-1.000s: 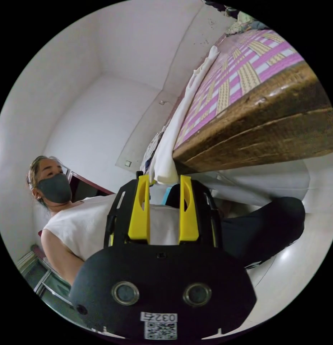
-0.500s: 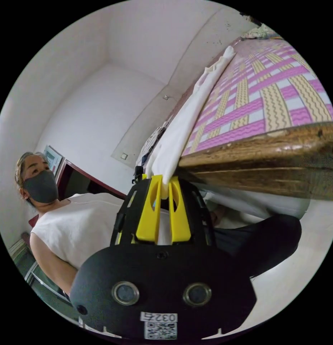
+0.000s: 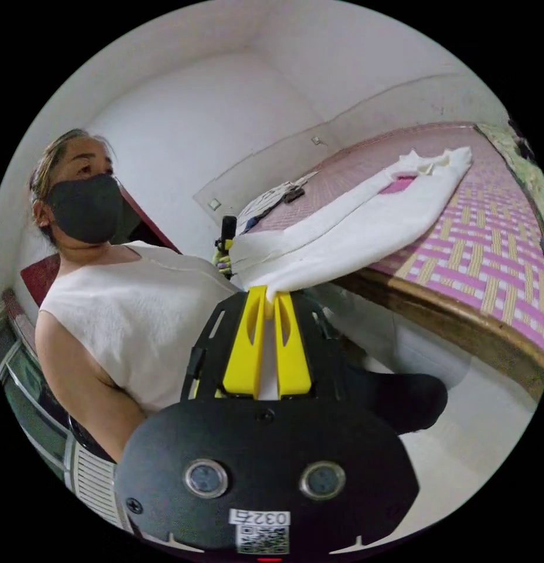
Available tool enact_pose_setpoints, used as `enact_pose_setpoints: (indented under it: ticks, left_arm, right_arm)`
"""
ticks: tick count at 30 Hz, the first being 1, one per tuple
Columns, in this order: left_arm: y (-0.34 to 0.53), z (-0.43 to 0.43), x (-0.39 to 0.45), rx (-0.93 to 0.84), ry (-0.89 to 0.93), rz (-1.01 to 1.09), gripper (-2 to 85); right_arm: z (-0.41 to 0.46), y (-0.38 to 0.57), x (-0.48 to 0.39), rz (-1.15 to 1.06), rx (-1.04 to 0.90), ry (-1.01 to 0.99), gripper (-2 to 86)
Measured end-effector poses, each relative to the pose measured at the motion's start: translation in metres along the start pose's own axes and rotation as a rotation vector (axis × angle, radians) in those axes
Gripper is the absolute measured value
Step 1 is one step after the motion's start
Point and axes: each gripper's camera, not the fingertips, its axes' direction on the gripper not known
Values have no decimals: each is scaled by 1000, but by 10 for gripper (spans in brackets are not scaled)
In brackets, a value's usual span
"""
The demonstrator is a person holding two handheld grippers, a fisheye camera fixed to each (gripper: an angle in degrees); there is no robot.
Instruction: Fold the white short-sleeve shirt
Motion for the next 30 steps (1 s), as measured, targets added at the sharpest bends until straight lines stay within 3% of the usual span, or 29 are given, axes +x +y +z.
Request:
enact_pose_setpoints:
  ticks: [7,14,20,24,30]
  left_arm:
    - [-140,-31,-36,65,-24,-124,-1]
    - [-255,-37,-166,101,-196,-338,-4]
    - [-262,-19,-257,135,-183,-497,-2]
    - [-236,-18,-287,236,-173,-588,48]
    - [-193,-26,-217,248,-193,-442,73]
  right_arm:
    - [-20,-100,31,-42,133,77,18]
    - [29,-193,159,240,60,142,16]
    - [76,-203,218,408,31,149,22]
    - [102,-194,231,412,72,103,83]
    - [98,-143,159,314,120,221,102]
